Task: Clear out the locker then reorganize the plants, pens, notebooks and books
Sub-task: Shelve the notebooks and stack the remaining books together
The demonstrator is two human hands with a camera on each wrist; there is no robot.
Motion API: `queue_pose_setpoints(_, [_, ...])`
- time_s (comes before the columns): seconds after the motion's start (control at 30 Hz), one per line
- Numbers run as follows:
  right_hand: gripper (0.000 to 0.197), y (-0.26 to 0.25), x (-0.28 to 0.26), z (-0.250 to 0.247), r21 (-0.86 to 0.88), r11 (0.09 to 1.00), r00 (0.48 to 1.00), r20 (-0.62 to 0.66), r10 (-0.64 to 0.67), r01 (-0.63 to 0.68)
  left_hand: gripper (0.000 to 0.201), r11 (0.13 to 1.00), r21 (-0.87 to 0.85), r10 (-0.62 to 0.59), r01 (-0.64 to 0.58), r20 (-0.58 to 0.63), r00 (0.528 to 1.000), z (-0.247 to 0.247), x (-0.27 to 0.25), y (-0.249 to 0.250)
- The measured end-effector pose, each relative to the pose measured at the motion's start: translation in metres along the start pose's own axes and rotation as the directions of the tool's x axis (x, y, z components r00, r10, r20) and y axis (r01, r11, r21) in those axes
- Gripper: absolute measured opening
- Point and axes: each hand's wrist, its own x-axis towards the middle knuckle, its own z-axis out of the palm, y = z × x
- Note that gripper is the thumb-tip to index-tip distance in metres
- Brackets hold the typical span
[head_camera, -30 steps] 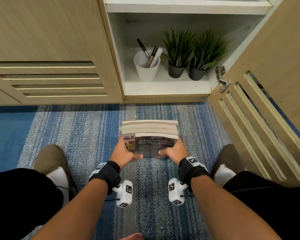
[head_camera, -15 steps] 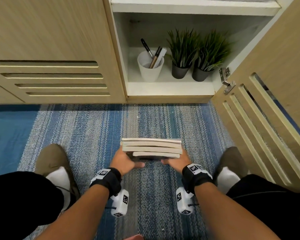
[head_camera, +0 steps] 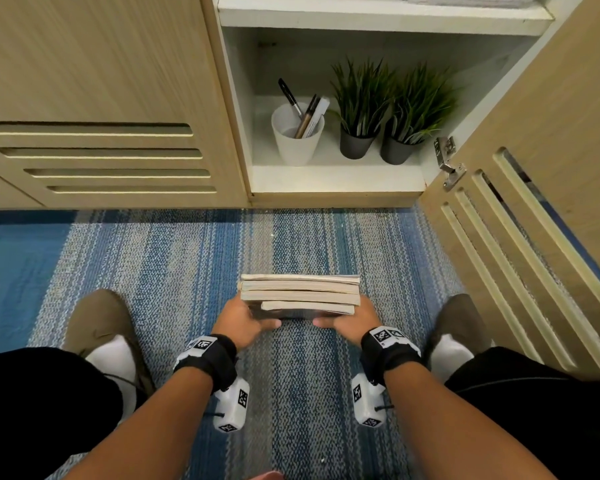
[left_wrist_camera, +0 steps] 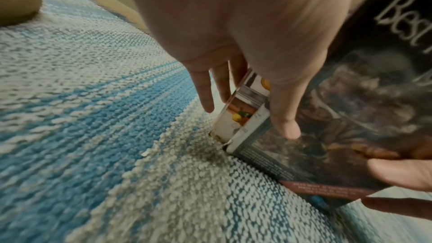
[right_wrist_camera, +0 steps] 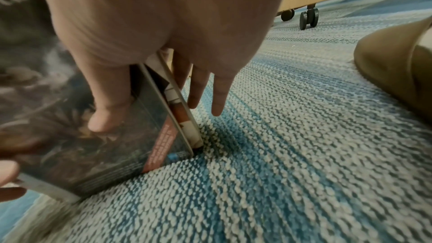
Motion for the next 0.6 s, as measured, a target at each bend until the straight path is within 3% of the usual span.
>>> queue_pose_setpoints(0.13, [0.059,-0.001,-0.003,-0.001,-0.035,0.997,0.997,0.034,-0.067,0.068,0.049,1.000,0.009,0.014,-0.014,-0.047,0.999,0.002,-0.004,0.001])
queue_pose_setpoints(0.27, [0.061,0.006,0.000,0.002,0.042,0.999,1.000,-0.003,0.003,-0.003,0.043,1.000,0.014,-0.025,0.026,-0.075,0.997,0.006,-0.001,-0.010])
queue_pose_setpoints(0.37, [0.064,0.008,0.002,0.004,-0.040,0.999,1.000,-0.020,0.023,-0.023,0.049,0.999,0.019,-0.043,0.044,-0.085,0.996,0.008,0.004,-0.021])
queue_pose_setpoints(0.5, [0.048,0.005,0.003,0.000,-0.050,0.999,0.999,0.051,-0.014,0.016,0.041,0.997,0.068,-0.043,0.048,-0.075,0.996,0.006,0.000,-0.009])
queue_pose_setpoints(0.6, [0.046,0.006,0.001,0.000,-0.063,0.995,0.997,0.031,-0.073,0.075,0.040,0.995,0.093,-0.031,0.034,-0.040,0.999,0.006,0.000,-0.008])
